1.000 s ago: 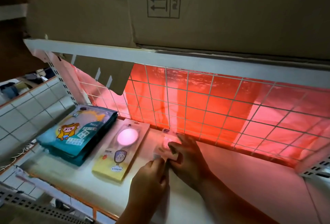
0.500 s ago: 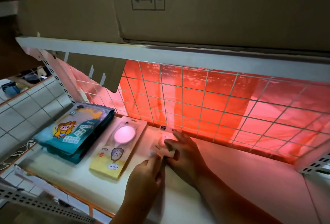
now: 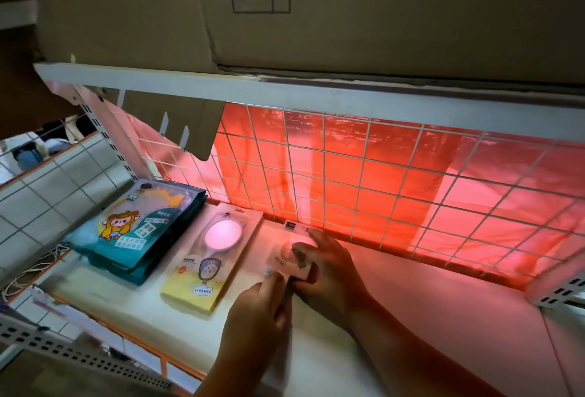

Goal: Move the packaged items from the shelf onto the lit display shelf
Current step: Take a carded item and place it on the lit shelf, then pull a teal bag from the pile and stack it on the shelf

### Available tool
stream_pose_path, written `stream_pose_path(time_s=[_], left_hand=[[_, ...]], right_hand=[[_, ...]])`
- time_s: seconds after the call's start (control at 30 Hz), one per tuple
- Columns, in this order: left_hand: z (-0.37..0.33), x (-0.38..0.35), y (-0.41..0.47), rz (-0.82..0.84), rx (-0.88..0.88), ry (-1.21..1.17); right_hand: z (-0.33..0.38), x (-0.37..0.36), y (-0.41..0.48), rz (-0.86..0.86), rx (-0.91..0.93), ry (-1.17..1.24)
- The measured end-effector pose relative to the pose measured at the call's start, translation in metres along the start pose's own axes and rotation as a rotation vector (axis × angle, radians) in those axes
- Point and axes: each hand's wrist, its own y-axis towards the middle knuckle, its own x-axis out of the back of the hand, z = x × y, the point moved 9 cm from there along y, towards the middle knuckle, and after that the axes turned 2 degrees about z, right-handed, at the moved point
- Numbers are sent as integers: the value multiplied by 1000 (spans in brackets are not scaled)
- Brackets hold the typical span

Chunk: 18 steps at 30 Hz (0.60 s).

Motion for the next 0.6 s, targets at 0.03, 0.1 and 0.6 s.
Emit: stream_pose_path(time_s=[0.03, 0.1, 0.6], left_hand=[[3, -1, 0, -2, 18, -8], [8, -2, 0, -14, 46, -27], [-14, 46, 23, -17, -75, 14]], right_hand=[[0, 0, 0, 0, 1, 4], [1, 1, -1, -1, 1, 12], [27, 53, -5, -80, -45, 91]])
